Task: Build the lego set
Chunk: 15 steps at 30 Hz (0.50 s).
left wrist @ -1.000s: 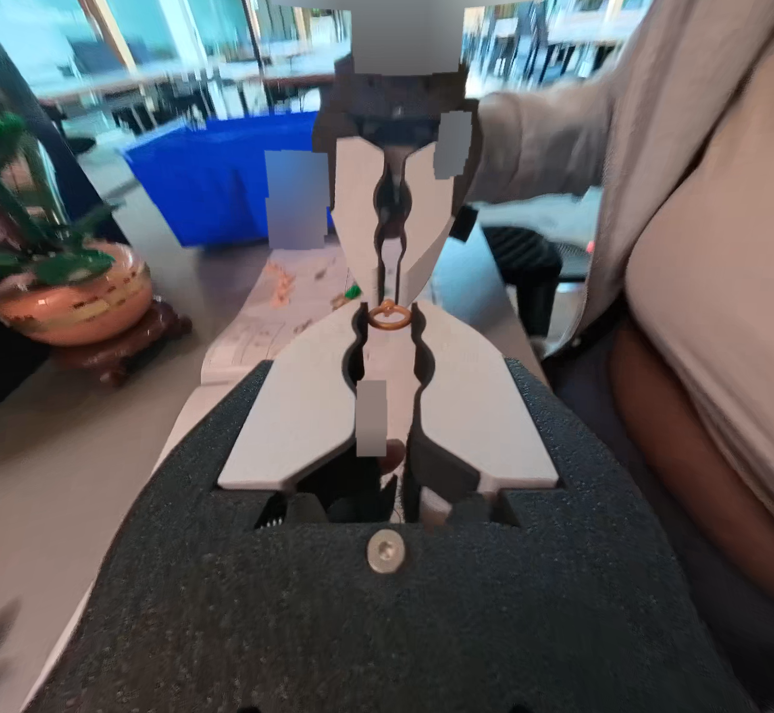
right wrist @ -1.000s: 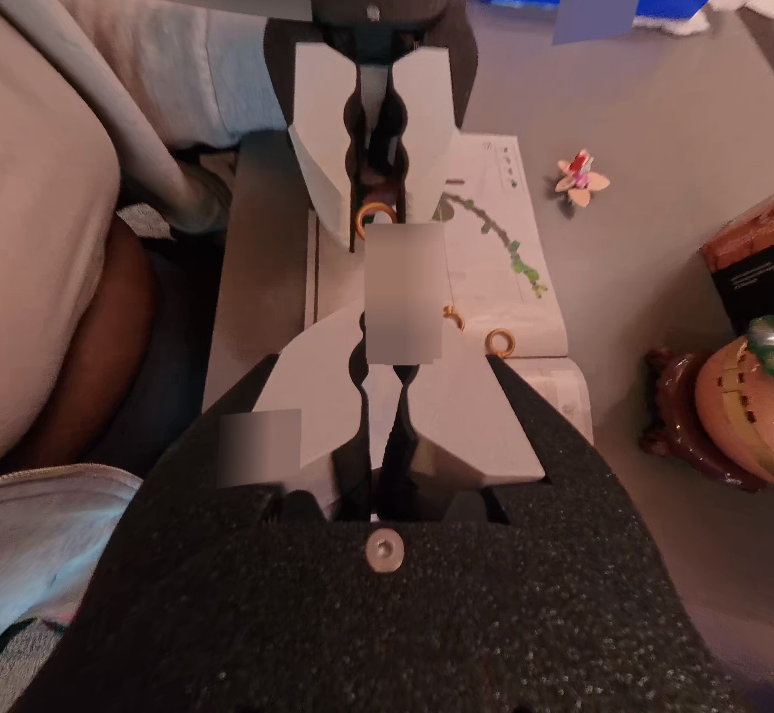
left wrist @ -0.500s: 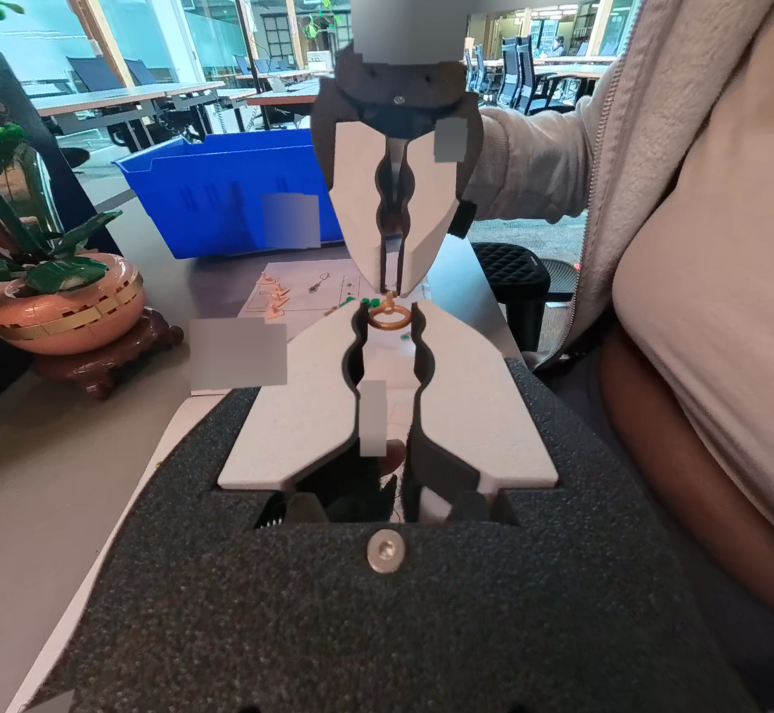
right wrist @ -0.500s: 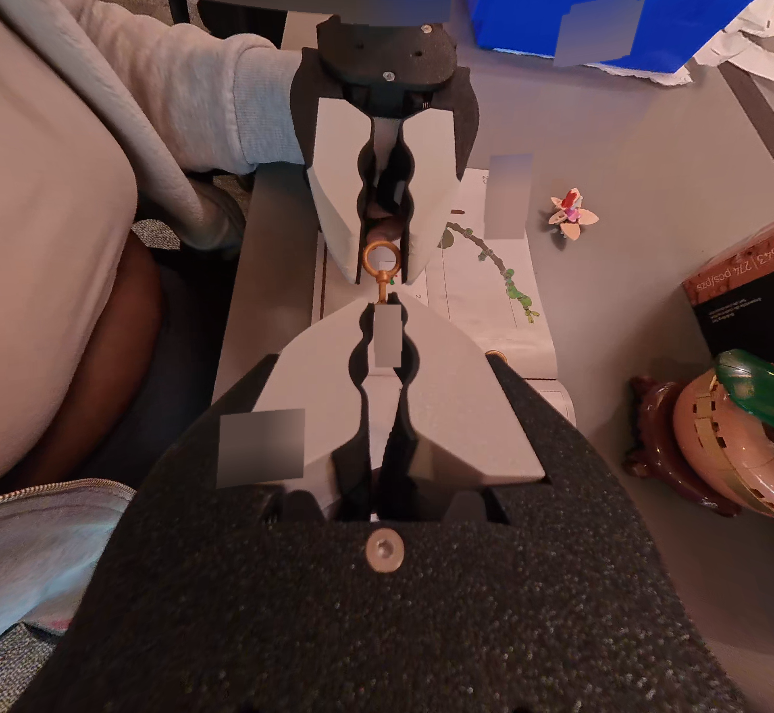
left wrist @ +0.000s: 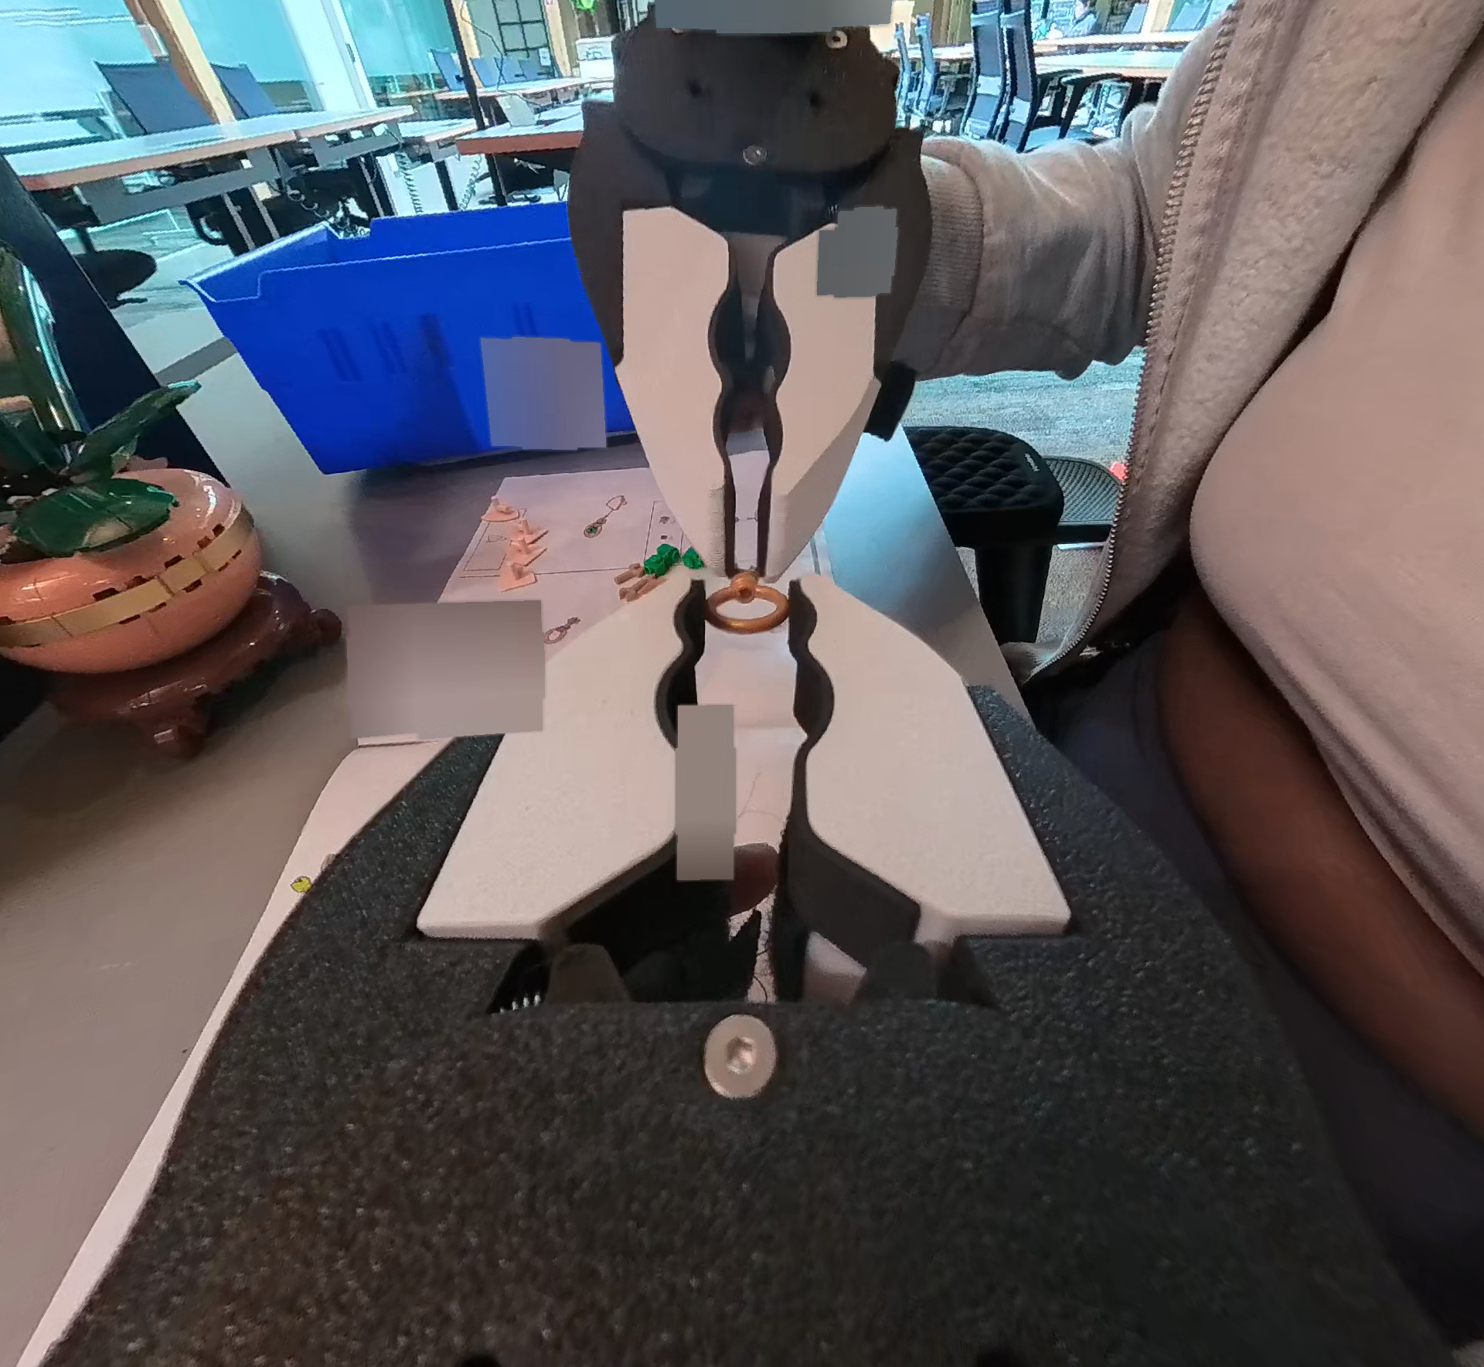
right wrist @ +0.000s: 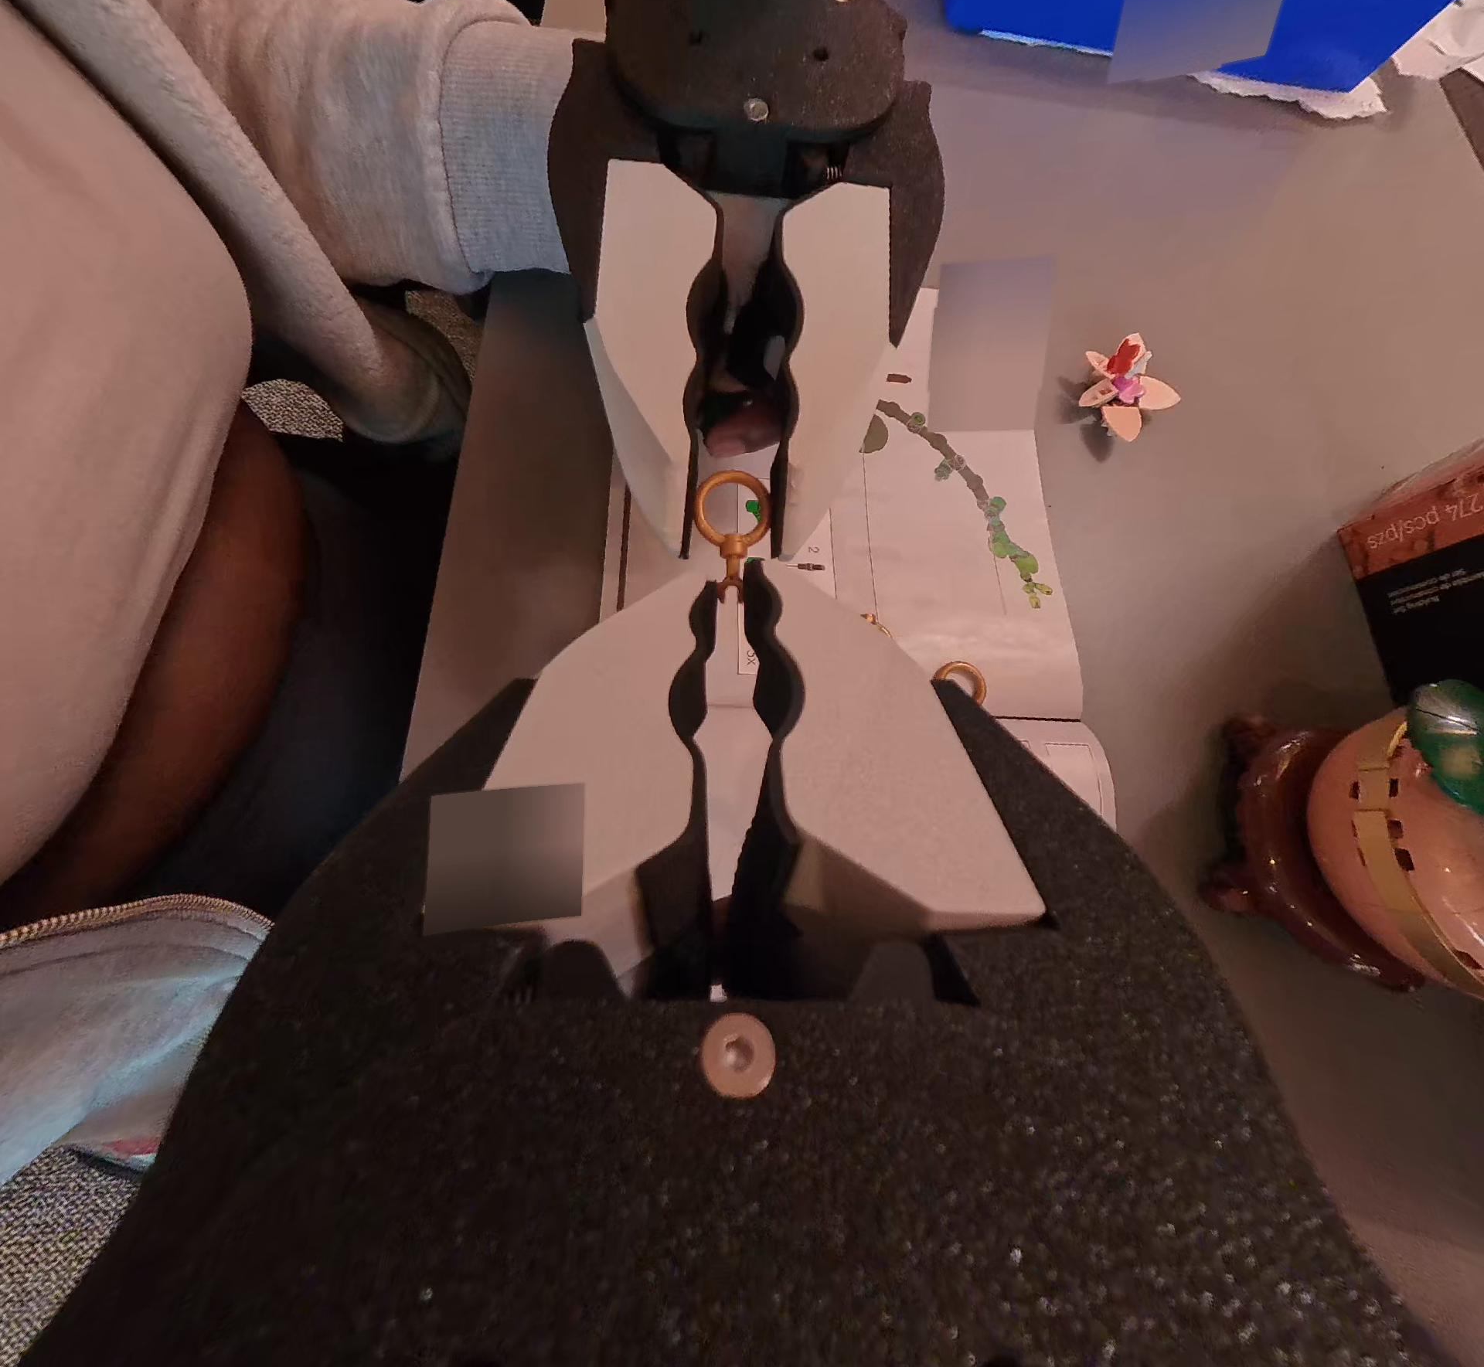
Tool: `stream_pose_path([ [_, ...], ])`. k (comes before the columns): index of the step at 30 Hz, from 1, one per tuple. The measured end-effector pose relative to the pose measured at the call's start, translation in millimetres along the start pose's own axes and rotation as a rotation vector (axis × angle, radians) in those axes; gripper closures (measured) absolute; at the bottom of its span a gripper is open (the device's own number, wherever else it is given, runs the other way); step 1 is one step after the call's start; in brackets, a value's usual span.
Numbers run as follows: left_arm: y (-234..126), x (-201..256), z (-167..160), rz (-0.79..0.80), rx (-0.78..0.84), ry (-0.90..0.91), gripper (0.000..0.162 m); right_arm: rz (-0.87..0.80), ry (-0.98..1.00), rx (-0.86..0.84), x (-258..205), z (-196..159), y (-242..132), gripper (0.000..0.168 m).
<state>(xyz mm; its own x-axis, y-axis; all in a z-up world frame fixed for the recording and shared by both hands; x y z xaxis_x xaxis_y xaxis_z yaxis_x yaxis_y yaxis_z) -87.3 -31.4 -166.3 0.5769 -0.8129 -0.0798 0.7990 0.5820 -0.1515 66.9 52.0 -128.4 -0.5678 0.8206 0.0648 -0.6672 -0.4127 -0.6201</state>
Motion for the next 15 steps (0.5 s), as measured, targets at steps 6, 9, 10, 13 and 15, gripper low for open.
stream_pose_path([
  [6, 1.3, 1.2, -0.7, 0.002, -0.023, 0.013, 0.142, 0.000, 0.000, -0.001, -0.6, -1.8, 0.7, 0.162],
  [9, 1.5, 1.2, -0.9, 0.001, -0.027, 0.016, 0.142, -0.002, 0.011, 0.013, -2.0, -3.8, 0.9, 0.162],
  [10, 1.6, 1.2, -0.9, -0.001, -0.028, 0.016, 0.143, -0.002, 0.014, 0.021, -2.2, -4.2, 1.2, 0.162],
  [13, 2.8, 0.8, -1.0, -0.001, -0.041, 0.015, 0.143, 0.020, 0.022, 0.062, -3.9, -4.3, 1.3, 0.168],
  [15, 4.0, 1.9, -1.0, -0.010, -0.054, 0.026, 0.143, 0.015, 0.030, 0.066, -3.5, -6.3, 1.7, 0.168],
])
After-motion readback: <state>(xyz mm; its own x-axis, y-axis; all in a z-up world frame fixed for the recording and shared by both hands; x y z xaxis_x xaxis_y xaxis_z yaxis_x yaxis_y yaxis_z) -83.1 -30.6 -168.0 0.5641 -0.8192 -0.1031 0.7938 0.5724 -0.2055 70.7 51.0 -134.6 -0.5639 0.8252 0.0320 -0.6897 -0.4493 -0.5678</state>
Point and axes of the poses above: each gripper's, where its closed fingertips meet, y out along the fingers, z out of its top, x = y × z across the jaws, the point moved 10 cm from there along -y, back along the fingers, and after that the axes turned 7 degrees about z, right-handed, at the moved point
